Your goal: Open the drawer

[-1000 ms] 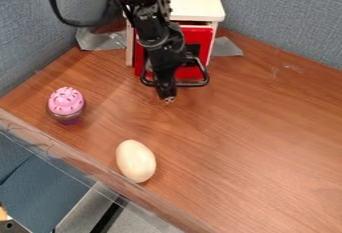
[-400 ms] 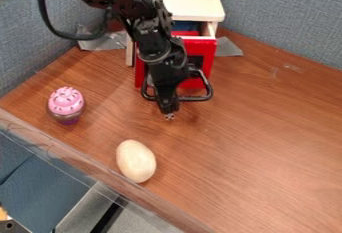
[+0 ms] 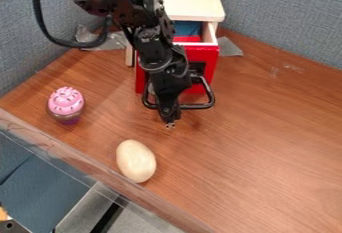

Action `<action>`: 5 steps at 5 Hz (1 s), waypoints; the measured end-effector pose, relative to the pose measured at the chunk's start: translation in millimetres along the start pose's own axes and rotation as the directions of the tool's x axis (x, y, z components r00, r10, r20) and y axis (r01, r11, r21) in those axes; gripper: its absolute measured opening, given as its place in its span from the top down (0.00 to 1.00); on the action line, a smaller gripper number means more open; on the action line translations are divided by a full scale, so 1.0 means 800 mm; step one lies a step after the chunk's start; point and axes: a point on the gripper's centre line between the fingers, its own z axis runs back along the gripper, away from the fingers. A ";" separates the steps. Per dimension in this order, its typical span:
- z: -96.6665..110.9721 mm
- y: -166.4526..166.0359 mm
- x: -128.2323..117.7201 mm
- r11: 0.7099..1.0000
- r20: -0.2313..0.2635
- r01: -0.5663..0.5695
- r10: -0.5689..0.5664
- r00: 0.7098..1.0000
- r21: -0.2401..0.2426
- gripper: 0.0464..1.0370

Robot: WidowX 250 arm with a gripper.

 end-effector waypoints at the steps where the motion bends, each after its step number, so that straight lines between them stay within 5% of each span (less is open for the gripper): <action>1: 0.001 -0.009 0.003 1.000 0.013 0.007 -0.007 1.000 -0.009 0.89; 5: 0.014 -0.033 0.014 0.999 0.047 0.039 -0.037 0.998 -0.037 0.89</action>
